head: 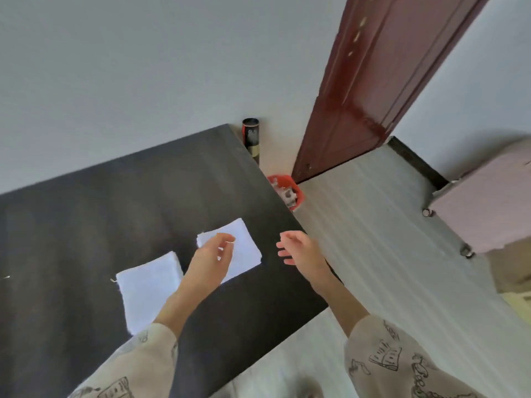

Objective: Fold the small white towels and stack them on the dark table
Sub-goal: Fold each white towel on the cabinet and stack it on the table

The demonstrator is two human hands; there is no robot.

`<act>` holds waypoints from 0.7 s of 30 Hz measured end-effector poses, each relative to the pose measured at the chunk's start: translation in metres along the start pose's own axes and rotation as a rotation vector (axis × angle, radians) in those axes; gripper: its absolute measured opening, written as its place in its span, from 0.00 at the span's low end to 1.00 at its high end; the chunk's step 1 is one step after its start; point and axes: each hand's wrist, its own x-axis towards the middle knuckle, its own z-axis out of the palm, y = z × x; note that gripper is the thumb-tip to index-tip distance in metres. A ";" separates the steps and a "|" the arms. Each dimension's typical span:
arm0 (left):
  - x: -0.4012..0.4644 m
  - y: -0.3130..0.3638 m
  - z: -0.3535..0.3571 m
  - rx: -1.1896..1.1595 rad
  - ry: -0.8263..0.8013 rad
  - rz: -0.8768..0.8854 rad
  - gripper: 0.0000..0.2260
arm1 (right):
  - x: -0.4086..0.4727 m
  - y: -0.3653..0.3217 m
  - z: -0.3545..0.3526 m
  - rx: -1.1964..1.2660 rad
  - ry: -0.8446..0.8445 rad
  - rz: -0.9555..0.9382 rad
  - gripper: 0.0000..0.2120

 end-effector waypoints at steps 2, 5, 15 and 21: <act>-0.006 0.045 0.039 0.029 -0.081 0.093 0.09 | -0.017 0.015 -0.058 0.049 0.054 0.005 0.12; -0.021 0.114 0.100 0.035 -0.201 0.219 0.09 | -0.044 0.043 -0.146 0.088 0.151 -0.001 0.11; -0.042 0.306 0.287 0.072 -0.427 0.585 0.08 | -0.117 0.135 -0.380 0.311 0.501 -0.014 0.08; -0.042 0.403 0.418 0.085 -0.605 0.695 0.06 | -0.133 0.200 -0.500 0.418 0.689 0.048 0.07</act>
